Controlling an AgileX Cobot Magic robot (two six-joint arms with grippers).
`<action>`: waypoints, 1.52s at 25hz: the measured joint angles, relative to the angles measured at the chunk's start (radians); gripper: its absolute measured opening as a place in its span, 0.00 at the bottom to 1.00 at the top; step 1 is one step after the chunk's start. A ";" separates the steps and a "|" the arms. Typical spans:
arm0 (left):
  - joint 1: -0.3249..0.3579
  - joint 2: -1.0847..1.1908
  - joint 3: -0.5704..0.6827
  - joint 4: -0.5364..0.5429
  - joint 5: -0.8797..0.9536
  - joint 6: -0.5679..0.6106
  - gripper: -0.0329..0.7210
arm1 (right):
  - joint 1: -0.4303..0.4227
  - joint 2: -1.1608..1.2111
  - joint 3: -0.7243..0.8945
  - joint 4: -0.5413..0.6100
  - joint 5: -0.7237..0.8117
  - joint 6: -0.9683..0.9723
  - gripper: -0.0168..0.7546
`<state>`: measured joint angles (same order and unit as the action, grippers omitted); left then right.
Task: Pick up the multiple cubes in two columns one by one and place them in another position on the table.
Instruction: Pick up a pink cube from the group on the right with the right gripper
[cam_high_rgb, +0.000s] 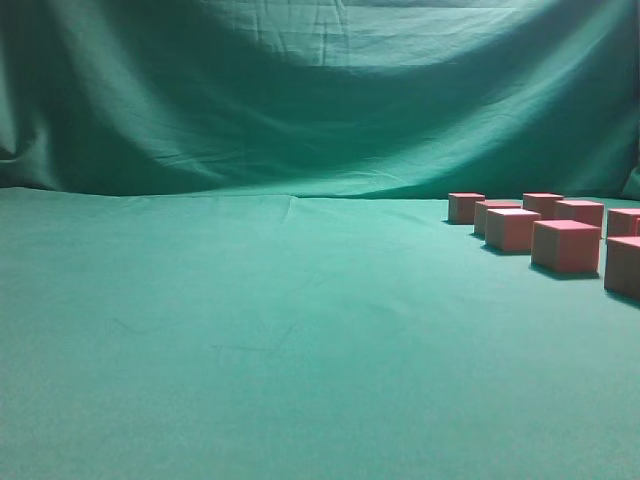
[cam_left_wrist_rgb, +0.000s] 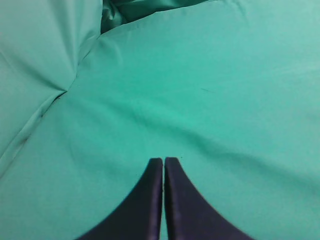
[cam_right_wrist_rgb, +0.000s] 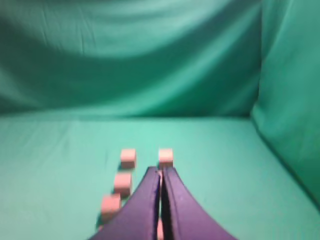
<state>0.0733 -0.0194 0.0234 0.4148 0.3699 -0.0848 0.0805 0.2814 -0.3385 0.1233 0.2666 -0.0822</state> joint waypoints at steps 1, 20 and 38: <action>0.000 0.000 0.000 0.000 0.000 0.000 0.04 | 0.000 0.058 -0.035 0.000 0.049 -0.002 0.02; 0.000 0.000 0.000 0.000 0.000 0.000 0.04 | 0.262 0.834 -0.457 -0.037 0.638 -0.015 0.02; 0.000 0.000 0.000 0.000 0.000 0.000 0.04 | 0.289 1.210 -0.459 -0.084 0.345 0.032 0.60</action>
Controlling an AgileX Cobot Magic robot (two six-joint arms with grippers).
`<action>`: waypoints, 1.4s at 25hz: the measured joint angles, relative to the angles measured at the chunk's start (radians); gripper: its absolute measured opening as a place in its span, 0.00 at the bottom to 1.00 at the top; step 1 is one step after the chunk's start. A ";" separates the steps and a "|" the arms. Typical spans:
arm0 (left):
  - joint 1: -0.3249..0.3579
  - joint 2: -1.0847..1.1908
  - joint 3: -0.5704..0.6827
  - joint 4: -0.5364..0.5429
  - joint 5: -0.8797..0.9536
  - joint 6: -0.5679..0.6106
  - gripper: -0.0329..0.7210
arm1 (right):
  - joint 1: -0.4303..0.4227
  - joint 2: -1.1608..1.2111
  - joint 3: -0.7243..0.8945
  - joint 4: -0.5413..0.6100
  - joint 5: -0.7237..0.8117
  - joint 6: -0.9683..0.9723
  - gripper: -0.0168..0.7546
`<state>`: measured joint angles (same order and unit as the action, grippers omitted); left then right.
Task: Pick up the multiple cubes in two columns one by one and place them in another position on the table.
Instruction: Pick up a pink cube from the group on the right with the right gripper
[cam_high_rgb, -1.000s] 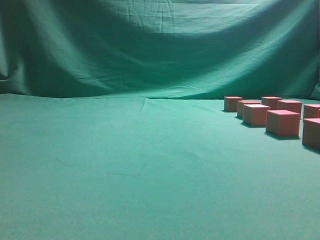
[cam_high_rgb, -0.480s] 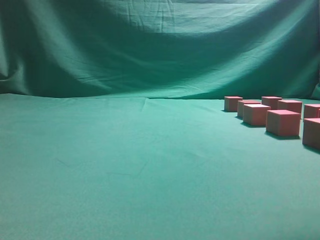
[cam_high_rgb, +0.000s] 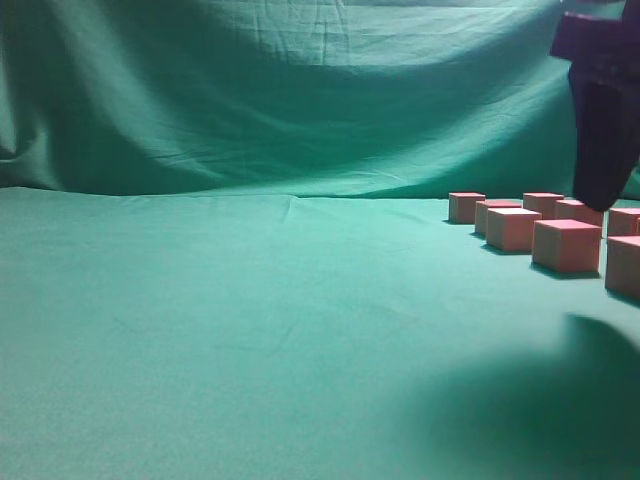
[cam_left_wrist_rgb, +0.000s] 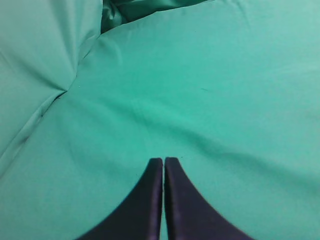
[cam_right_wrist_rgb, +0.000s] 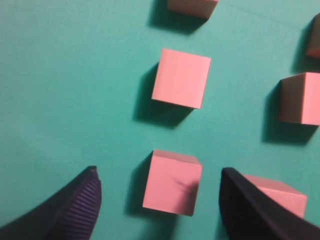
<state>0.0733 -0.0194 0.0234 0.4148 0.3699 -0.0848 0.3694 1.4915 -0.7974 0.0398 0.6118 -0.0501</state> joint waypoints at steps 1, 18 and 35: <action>0.000 0.000 0.000 0.000 0.000 0.000 0.04 | 0.000 0.010 0.000 0.000 -0.004 0.000 0.60; 0.000 0.000 0.000 0.000 0.000 0.000 0.04 | 0.000 0.161 -0.008 -0.002 -0.083 0.000 0.34; 0.000 0.000 0.000 0.000 0.000 0.000 0.04 | 0.137 0.196 -0.464 0.041 0.284 -0.198 0.35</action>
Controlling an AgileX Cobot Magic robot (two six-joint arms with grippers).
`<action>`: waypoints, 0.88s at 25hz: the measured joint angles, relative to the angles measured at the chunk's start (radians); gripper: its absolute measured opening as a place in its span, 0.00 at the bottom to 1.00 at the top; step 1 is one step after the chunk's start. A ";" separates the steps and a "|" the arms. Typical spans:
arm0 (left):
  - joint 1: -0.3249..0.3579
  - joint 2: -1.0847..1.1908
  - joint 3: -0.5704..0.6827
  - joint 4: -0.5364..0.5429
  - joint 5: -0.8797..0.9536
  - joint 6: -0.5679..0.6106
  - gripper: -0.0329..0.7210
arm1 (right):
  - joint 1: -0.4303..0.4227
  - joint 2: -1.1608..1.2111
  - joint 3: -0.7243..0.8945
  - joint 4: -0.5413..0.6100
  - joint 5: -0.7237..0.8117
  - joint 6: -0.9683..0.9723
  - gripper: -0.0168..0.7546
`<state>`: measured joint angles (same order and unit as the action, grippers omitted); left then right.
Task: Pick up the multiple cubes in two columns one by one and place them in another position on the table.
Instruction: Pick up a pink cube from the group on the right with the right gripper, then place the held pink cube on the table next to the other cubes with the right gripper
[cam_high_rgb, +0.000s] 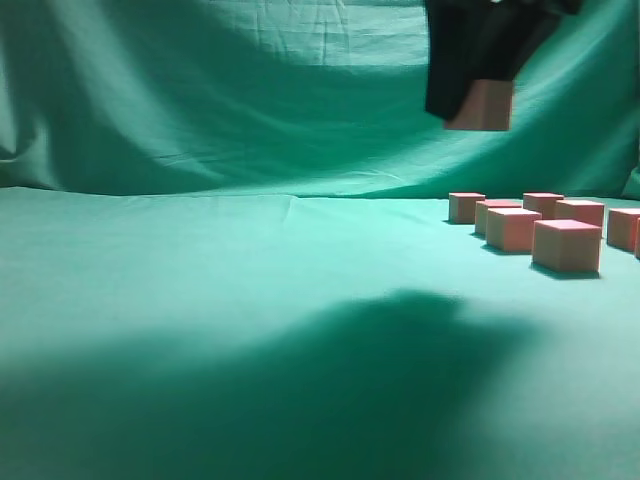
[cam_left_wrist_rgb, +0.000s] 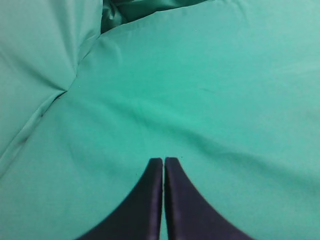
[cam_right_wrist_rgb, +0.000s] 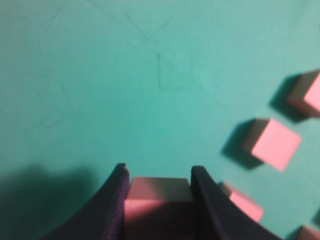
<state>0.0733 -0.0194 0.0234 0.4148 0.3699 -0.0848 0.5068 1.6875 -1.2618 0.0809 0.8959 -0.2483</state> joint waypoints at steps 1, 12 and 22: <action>0.000 0.000 0.000 0.000 0.000 0.000 0.04 | 0.000 0.026 -0.041 0.000 0.010 -0.001 0.35; 0.000 0.000 0.000 0.000 0.000 0.000 0.04 | 0.002 0.295 -0.256 0.000 -0.034 -0.119 0.35; 0.000 0.000 0.000 0.000 0.000 0.000 0.04 | 0.002 0.373 -0.259 0.000 -0.109 -0.176 0.35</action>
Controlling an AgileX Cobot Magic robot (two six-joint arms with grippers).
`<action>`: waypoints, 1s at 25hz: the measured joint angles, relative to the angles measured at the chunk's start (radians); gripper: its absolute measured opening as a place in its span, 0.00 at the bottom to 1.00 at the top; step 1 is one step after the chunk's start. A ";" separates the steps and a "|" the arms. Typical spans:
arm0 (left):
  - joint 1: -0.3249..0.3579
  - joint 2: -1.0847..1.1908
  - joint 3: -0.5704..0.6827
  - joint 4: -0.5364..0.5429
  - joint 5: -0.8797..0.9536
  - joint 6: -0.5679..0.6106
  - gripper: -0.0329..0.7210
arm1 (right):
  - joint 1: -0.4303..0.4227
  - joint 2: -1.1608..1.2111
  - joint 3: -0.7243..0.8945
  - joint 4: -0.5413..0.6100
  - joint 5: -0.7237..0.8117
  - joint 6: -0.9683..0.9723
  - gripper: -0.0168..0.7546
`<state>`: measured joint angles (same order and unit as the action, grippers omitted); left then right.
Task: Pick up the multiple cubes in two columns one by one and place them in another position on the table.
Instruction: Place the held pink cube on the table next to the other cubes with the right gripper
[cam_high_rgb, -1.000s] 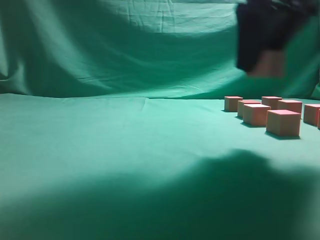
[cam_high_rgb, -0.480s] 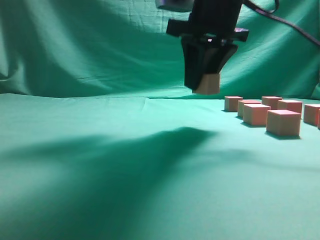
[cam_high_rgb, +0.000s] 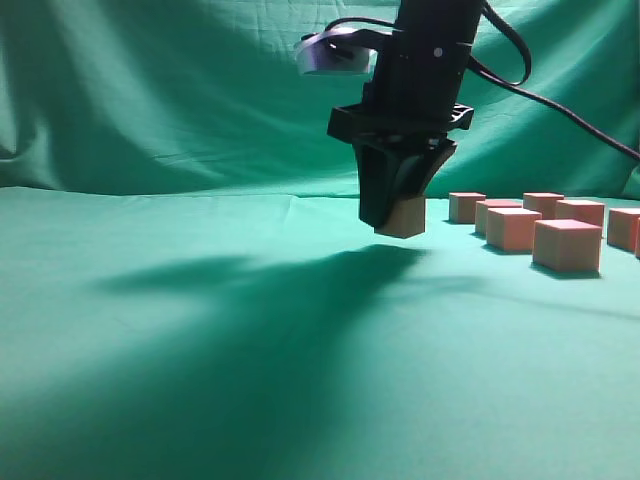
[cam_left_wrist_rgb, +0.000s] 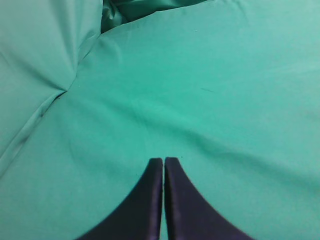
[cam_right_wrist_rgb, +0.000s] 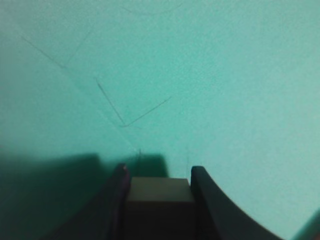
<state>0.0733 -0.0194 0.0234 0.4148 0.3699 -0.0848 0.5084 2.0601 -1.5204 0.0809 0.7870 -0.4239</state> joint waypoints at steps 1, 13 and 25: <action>0.000 0.000 0.000 0.000 0.000 0.000 0.04 | 0.000 0.005 0.000 0.000 -0.004 0.000 0.35; 0.000 0.000 0.000 0.000 0.000 0.000 0.04 | 0.000 0.037 -0.002 0.000 -0.060 0.006 0.46; 0.000 0.000 0.000 0.000 0.000 0.000 0.04 | 0.000 0.011 -0.220 -0.011 0.174 0.129 0.82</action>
<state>0.0733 -0.0194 0.0234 0.4148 0.3699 -0.0848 0.5084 2.0708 -1.7401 0.0702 0.9613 -0.2945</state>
